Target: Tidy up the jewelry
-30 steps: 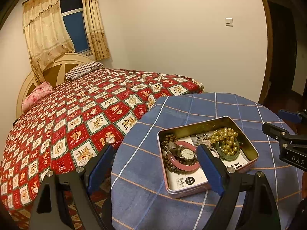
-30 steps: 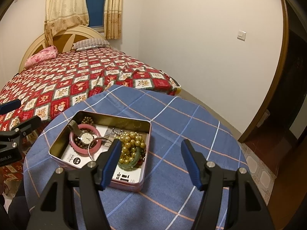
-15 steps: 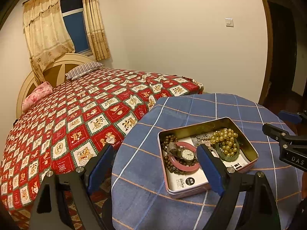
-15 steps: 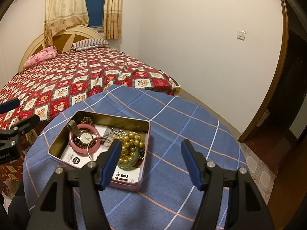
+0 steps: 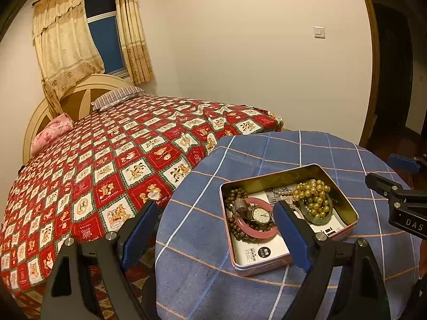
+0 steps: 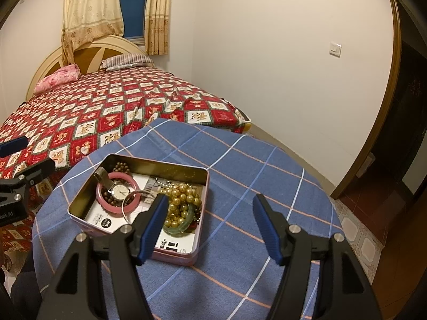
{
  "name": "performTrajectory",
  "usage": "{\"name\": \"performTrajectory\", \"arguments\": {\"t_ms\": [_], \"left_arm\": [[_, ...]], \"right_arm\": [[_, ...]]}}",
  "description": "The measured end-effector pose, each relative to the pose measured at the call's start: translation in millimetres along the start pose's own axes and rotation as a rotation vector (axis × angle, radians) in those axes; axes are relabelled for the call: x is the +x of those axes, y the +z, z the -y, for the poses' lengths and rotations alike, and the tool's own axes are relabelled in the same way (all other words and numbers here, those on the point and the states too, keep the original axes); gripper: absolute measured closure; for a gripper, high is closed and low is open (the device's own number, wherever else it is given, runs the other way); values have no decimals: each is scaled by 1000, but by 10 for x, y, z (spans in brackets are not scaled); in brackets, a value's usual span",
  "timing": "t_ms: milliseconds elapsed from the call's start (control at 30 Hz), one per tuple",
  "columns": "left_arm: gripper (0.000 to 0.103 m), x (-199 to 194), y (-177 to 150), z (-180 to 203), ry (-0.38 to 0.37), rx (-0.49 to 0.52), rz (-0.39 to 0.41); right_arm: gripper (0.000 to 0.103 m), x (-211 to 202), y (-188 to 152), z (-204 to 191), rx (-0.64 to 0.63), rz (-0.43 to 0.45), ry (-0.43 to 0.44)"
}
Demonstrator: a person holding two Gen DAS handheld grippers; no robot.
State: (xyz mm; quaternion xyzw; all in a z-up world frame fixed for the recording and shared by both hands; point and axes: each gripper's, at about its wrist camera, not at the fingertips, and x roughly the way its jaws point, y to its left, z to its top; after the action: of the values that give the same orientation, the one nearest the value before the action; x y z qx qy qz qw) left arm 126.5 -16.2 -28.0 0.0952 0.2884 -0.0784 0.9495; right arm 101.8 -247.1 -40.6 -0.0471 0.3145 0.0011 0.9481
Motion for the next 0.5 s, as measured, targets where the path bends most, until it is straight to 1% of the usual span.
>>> {"name": "performTrajectory", "arguments": {"t_ms": [300, 367, 500], "left_arm": [[15, -8, 16, -2, 9, 1, 1], [15, -2, 19, 10, -2, 7, -5], [15, 4, 34, 29, 9, 15, -7]], "right_arm": [[34, -30, 15, -3, -4, 8, -2], [34, -35, 24, -2, -4, 10, -3], [33, -39, 41, 6, -5, 13, -4]]}}
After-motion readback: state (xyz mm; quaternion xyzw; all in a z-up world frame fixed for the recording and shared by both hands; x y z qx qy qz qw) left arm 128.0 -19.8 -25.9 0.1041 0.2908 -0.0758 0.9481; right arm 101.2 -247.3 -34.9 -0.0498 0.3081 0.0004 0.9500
